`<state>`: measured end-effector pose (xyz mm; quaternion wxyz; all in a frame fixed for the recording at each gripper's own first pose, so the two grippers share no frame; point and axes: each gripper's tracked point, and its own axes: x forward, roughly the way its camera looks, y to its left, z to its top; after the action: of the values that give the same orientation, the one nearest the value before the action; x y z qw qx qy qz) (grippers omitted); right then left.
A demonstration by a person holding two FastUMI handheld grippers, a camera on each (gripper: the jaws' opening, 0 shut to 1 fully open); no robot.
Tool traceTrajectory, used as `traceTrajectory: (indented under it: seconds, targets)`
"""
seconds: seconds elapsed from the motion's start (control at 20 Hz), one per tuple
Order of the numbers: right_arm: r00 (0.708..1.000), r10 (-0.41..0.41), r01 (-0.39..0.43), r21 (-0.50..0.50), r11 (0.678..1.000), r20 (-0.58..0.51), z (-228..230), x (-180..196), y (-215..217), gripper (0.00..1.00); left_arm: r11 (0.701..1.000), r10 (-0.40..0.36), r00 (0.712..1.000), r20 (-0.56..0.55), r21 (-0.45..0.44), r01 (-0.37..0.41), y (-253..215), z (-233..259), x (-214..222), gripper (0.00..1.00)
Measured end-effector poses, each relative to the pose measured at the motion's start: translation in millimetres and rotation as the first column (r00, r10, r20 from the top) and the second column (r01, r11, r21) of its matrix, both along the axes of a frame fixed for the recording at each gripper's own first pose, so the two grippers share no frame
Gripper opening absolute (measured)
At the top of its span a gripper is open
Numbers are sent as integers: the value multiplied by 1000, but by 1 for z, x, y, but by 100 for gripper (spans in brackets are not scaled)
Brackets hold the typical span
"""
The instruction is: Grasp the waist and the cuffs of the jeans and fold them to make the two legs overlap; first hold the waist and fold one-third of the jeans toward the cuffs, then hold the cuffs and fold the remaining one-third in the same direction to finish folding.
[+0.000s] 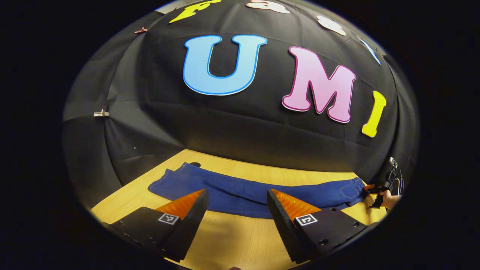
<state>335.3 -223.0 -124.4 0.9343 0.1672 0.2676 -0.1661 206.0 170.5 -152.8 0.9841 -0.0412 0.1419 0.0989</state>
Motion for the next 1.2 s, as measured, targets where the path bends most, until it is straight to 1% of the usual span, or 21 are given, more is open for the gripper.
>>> traceTrajectory:
  seconds: [0.05, 0.1, 0.15, 0.2, 0.25, 0.35, 0.4, 0.5, 0.55, 0.6, 0.65, 0.7, 0.8, 0.85, 0.9, 0.95, 1.0, 1.05, 1.15, 1.2]
  targets:
    - [1000, 4, -4, 4, 1000, 3, 0, 1, 4, 65, 1000, -5, 1000, -3, 1, 5, -3, -3, 1, 97]
    - [1000, 9, -9, -14, 1000, 10, 1, 3, 6, 51, 1000, -19, 1000, -4, -1, 19, -7, -7, 3, 97]
    - [1000, 23, -22, -36, 999, 16, 2, 4, 8, 41, 1000, -27, 1000, -7, -4, 27, -10, -12, 5, 97]
    - [999, 35, -34, -64, 997, 15, 4, 5, 10, 37, 1000, -26, 999, -21, -4, 26, -11, -20, 5, 97]
    - [999, 36, -35, -93, 995, 19, 6, 6, 11, 24, 1000, -18, 999, -37, -3, 18, -11, -27, 5, 97]
    - [998, 63, -61, -129, 990, 10, 9, 4, 14, 18, 1000, -12, 998, -54, -7, 12, -13, -39, 4, 97]
    - [997, 71, -68, -135, 989, 13, 12, 5, 13, 18, 1000, -15, 998, -61, -6, 14, -15, -44, 5, 97]
    - [996, 89, -87, -112, 990, 14, 15, 5, 15, 14, 1000, -14, 997, -71, 12, 15, -15, -50, 6, 97]
    - [995, 95, -92, -118, 989, 17, 19, 5, 14, 12, 1000, -13, 997, -75, 19, 14, -13, -52, 5, 97]
    - [993, 109, -102, -149, 984, 40, 35, 4, 18, 12, 1000, -3, 997, -79, 21, 5, -7, -53, 5, 97]
    - [991, 122, -110, -171, 979, 60, 48, 2, 22, 14, 1000, 15, 997, -81, 5, -15, -2, -56, 2, 97]
    - [987, 139, -122, -189, 974, 78, 61, 0, 27, 17, 998, 48, 996, -77, -25, -51, 4, -57, -2, 97]
    - [976, 174, -144, -213, 966, 128, 95, 0, 43, 17, 988, 103, 993, -55, -107, -109, 9, -57, -9, 97]
    - [968, 197, -160, -225, 961, 154, 112, -3, 52, 17, 982, 123, 991, -44, -141, -128, 11, -58, -13, 97]
    - [957, 217, -167, -248, 954, 190, 134, -3, 64, 12, 975, 136, 990, -44, -171, -141, 13, -58, -15, 97]
    - [945, 245, -186, -263, 947, 215, 144, -6, 67, 6, 970, 139, 989, -51, -195, -146, 13, -60, -19, 97]
    - [934, 273, -205, -278, 938, 230, 156, -10, 76, 17, 968, 143, 988, -52, -199, -151, 16, -60, -23, 97]
    - [921, 304, -229, -291, 929, 245, 164, -20, 81, 11, 970, 147, 988, -48, -186, -154, 20, -58, -26, 97]
    - [888, 376, -279, -339, 898, 265, 172, -43, 87, 11, 977, 157, 987, -36, -141, -161, 35, -50, -33, 97]
    - [876, 404, -298, -364, 883, 262, 170, -45, 91, 11, 978, 170, 985, -31, -118, -172, 44, -47, -36, 97]
